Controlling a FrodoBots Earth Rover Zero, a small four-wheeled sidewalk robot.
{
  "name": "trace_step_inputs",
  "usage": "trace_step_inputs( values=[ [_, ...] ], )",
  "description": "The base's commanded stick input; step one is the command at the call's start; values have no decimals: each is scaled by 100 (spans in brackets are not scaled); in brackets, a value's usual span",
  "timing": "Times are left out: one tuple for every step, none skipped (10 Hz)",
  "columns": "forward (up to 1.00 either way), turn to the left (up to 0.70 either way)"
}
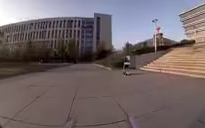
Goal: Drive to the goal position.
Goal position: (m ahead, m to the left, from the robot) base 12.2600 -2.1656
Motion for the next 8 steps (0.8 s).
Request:
trace_step_inputs(
  values=[
    [70, 0],
    [70, 0],
    [70, 0],
    [70, 0],
    [70, 0],
    [70, 0],
    [70, 0],
    [70, 0]
  ],
)
